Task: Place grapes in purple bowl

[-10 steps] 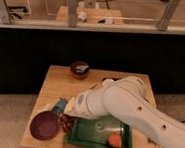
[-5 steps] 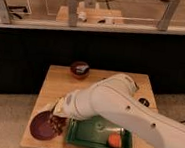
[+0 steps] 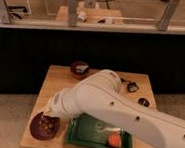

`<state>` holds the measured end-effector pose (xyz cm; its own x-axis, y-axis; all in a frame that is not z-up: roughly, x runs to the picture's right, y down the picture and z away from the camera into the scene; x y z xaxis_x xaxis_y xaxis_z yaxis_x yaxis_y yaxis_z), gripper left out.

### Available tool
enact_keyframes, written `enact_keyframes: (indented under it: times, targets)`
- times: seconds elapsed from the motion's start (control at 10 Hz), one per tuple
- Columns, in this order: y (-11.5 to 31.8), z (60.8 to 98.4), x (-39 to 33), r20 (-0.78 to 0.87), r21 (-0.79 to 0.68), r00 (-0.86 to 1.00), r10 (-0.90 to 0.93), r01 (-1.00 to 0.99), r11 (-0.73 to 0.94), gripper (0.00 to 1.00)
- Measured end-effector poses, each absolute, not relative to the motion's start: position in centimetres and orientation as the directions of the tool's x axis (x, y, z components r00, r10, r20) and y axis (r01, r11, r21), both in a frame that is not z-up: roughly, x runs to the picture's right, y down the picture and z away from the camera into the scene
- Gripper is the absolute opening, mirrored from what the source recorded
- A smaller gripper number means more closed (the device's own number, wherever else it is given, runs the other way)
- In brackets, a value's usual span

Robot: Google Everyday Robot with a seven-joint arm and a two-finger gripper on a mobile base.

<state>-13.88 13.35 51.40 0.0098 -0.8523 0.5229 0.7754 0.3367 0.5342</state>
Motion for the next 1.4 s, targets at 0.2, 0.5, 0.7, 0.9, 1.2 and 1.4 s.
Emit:
enact_keyframes:
  times: [0.2, 0.5, 0.7, 0.9, 1.2, 1.4]
  targets:
    - [13.0, 52.5, -14.8, 0.532, 0.524, 0.011, -0.846, 0.781, 0.340, 0.00]
    - [12.9, 54.0, -15.4, 0.545, 0.509, 0.024, -0.838, 0.785, 0.353, 0.00]
    - [13.6, 55.3, -16.0, 0.555, 0.501, 0.028, -0.832, 0.786, 0.361, 0.00]
    - [14.3, 56.1, -16.7, 0.565, 0.496, 0.025, -0.824, 0.788, 0.364, 0.00]
    - [15.1, 57.1, -17.5, 0.579, 0.487, 0.021, -0.815, 0.793, 0.367, 0.00]
    - [15.4, 57.9, -18.1, 0.587, 0.479, 0.021, -0.810, 0.797, 0.368, 0.00]
